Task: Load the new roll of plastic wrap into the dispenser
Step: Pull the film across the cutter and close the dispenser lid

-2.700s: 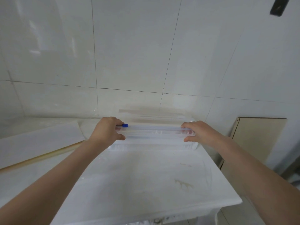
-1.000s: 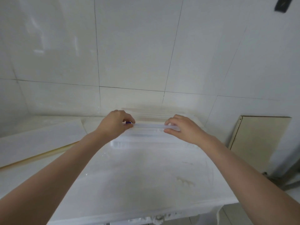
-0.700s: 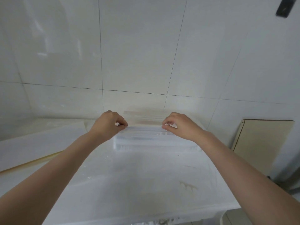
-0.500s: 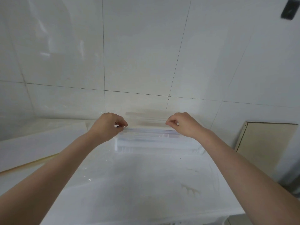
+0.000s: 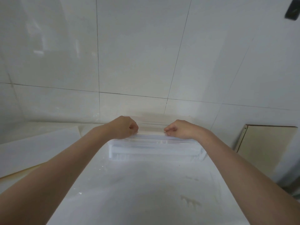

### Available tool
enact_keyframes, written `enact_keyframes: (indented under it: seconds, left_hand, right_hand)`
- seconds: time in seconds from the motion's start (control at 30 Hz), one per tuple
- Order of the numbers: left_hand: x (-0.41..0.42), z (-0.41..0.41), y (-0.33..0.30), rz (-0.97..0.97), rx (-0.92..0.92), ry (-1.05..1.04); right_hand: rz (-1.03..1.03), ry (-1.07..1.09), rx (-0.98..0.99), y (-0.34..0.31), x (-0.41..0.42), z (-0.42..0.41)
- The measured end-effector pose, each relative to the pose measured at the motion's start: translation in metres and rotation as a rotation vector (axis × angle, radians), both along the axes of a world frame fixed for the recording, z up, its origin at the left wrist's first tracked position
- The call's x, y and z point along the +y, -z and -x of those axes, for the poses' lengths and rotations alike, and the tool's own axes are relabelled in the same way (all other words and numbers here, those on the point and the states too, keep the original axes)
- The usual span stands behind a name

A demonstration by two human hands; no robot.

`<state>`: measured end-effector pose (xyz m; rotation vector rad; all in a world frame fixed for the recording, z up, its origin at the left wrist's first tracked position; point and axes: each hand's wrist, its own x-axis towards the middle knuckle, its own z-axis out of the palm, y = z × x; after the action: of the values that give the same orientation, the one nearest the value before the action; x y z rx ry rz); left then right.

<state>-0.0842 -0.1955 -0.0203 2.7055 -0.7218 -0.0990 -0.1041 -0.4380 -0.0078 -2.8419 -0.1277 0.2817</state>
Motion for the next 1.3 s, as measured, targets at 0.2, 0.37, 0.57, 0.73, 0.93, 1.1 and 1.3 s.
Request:
enact_keyframes:
  seconds: [0.2, 0.37, 0.57, 0.73, 0.93, 1.1, 1.3]
  left_hand:
    - [-0.011, -0.006, 0.005, -0.018, 0.085, -0.019]
    - [-0.010, -0.006, 0.015, 0.067, 0.016, -0.068]
    - [-0.006, -0.006, 0.023, 0.114, -0.117, -0.132]
    - [-0.009, -0.004, 0.024, 0.087, -0.228, -0.150]
    - [-0.009, 0.002, 0.022, 0.082, -0.245, -0.160]
    - [-0.010, 0.003, 0.023, 0.094, -0.277, -0.161]
    - [-0.011, 0.006, 0.026, 0.044, -0.326, -0.143]
  right_hand:
    - [-0.093, -0.010, -0.031, 0.004, -0.008, 0.003]
    - [-0.164, 0.025, -0.071, 0.009, -0.006, 0.004]
    - [-0.097, 0.018, -0.188, 0.017, -0.002, 0.010]
    - [-0.095, 0.046, -0.238, 0.023, -0.003, 0.010]
    - [0.034, 0.089, -0.183, 0.018, -0.001, 0.005]
    - [-0.130, 0.122, -0.336, 0.025, -0.008, 0.006]
    - [-0.180, 0.100, -0.372, 0.023, -0.010, 0.012]
